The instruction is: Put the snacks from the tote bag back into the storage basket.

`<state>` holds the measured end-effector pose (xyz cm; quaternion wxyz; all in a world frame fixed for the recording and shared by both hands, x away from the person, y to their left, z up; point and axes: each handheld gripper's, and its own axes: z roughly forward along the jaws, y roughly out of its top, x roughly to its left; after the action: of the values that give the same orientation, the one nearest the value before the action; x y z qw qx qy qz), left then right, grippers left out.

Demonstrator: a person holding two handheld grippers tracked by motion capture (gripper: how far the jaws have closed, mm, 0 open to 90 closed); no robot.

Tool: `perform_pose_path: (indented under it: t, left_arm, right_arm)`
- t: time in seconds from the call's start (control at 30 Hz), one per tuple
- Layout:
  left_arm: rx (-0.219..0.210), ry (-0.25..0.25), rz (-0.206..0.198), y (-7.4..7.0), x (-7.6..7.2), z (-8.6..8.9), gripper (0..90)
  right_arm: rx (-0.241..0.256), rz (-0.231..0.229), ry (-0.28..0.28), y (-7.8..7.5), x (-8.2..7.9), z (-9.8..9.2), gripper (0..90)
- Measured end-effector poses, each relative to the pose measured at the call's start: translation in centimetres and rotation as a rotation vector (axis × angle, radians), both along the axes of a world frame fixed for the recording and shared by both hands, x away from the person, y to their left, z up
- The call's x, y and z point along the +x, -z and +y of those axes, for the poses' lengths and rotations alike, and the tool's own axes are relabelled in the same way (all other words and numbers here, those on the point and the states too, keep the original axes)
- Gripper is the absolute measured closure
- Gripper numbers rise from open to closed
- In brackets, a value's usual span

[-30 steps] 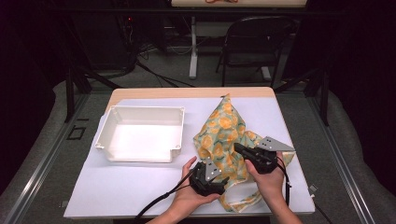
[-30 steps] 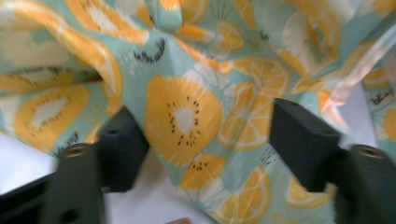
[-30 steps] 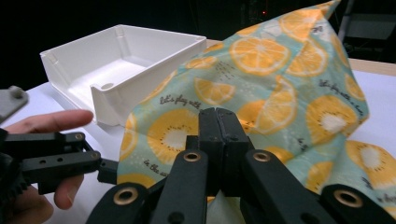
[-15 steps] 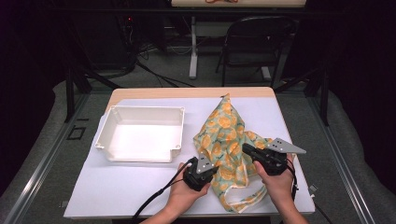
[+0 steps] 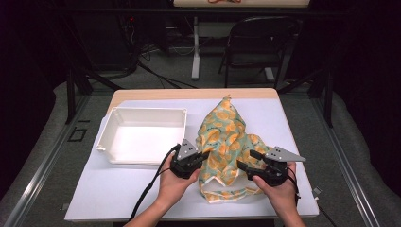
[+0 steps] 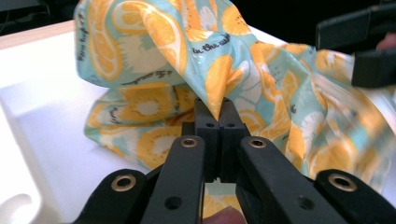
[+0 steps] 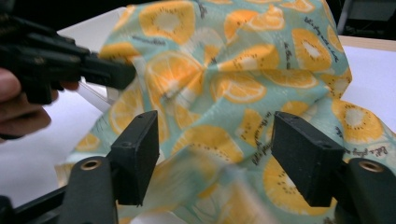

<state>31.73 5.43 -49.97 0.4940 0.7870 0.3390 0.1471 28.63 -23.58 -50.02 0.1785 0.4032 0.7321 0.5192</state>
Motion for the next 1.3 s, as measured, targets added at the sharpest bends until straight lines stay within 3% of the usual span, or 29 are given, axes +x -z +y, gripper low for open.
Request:
perform_pose_path:
  t: [0.2, 0.27, 0.4, 0.53, 0.63, 0.67, 0.7, 0.73, 0.8, 0.87, 0.9, 0.93, 0.97, 1.07, 1.17, 1.2, 1.23, 1.3]
  left_arm:
    - [-0.034, -0.027, 0.013, -0.6, 0.7, 1.3, 90.0]
    - [-0.049, -0.036, 0.020, -0.6, 0.9, 1.5, 90.0]
    - [-0.068, -0.033, 0.044, -0.4, 1.2, 1.5, 89.7]
    - [-0.067, -0.031, 0.050, -0.3, 1.1, 1.4, 89.3]
    - [-0.079, -0.038, 0.049, -0.4, 1.2, 1.5, 89.2]
    - [-0.082, -0.039, 0.050, -0.5, 1.3, 1.5, 89.2]
    - [-0.086, -0.041, 0.052, -0.5, 1.4, 1.6, 89.2]
    - [-0.088, -0.041, 0.054, -0.5, 1.4, 1.6, 89.2]
    - [-0.095, -0.042, 0.051, -0.5, 1.3, 1.6, 89.1]
    - [-0.093, -0.035, 0.048, -0.6, 1.2, 1.6, 88.9]
    - [-0.095, -0.035, 0.044, -0.6, 1.2, 1.7, 88.8]
    - [-0.100, -0.034, 0.045, -0.7, 1.1, 1.7, 88.7]
    - [-0.100, -0.031, 0.041, -0.7, 1.1, 1.8, 88.3]
    - [-0.104, -0.024, 0.041, -0.8, 1.2, 1.9, 85.4]
    - [-0.104, -0.013, 0.048, -0.8, 1.2, 2.0, 79.9]
    - [-0.106, -0.007, 0.048, -0.7, 1.2, 2.0, 74.3]
    - [-0.106, -0.005, 0.050, -0.7, 1.2, 2.1, 74.3]
    - [-0.118, -0.002, 0.048, -0.8, 1.1, 2.1, 67.6]
  right_arm:
    - [-0.013, 0.006, -0.067, 0.5, -0.4, -0.9, 23.0]
    - [-0.039, 0.012, -0.094, 0.9, -1.0, -1.0, 20.4]
    - [-0.036, 0.038, -0.077, 1.5, -1.0, -0.4, 22.8]
    - [-0.022, 0.054, -0.122, 1.8, -0.8, 1.8, 22.8]
    - [-0.036, 0.071, -0.159, 1.9, -1.4, 4.0, 14.1]
    - [-0.053, 0.088, -0.165, 2.1, -1.8, 5.0, 11.7]
    - [-0.122, 0.109, -0.159, 2.5, -2.1, 6.5, 8.6]
    - [-0.122, 0.109, -0.159, 2.5, -2.1, 6.5, 8.6]
    - [-0.175, 0.134, -0.167, 3.1, -2.2, 7.3, 9.5]
    - [-0.271, 0.155, -0.145, 3.9, -2.1, 7.9, 20.8]
    - [-0.305, 0.162, -0.134, 4.2, -2.0, 7.9, 32.2]
    - [-0.322, 0.174, -0.145, 4.5, -1.9, 7.9, 50.1]
    - [-0.317, 0.183, -0.174, 4.7, -1.6, 7.6, 64.3]
    - [-0.254, 0.151, -0.177, 3.9, -1.2, 6.4, 88.0]
    - [-0.175, 0.082, -0.150, 2.4, -1.1, 5.1, 90.0]
    - [-0.141, 0.027, -0.124, 1.2, -1.0, 4.3, 90.0]
    - [-0.141, 0.027, -0.124, 1.2, -1.0, 4.3, 90.0]
    - [-0.096, -0.007, -0.099, 0.4, -0.9, 3.7, 90.0]
